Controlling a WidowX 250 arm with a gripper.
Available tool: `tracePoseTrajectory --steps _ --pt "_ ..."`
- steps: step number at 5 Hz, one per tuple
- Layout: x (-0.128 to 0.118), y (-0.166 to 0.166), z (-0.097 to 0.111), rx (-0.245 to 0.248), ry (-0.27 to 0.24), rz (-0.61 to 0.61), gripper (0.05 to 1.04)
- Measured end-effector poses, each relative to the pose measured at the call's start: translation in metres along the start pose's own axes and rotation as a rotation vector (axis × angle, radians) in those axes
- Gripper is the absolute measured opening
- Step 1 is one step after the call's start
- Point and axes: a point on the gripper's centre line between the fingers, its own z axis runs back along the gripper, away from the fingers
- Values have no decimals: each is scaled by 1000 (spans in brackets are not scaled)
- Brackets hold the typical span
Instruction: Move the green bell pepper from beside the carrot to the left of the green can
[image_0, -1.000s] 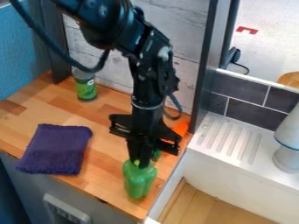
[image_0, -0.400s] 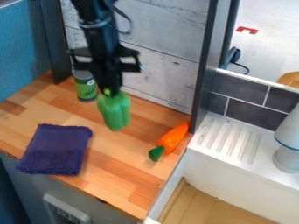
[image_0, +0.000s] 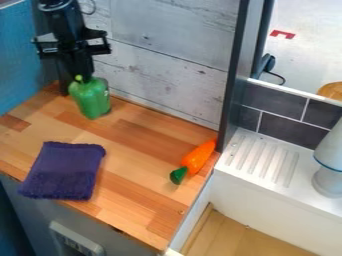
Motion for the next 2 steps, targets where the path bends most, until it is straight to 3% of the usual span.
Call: tracePoseTrajectory --steps 2 --pt "23 26 -42 112 -1 64 103"
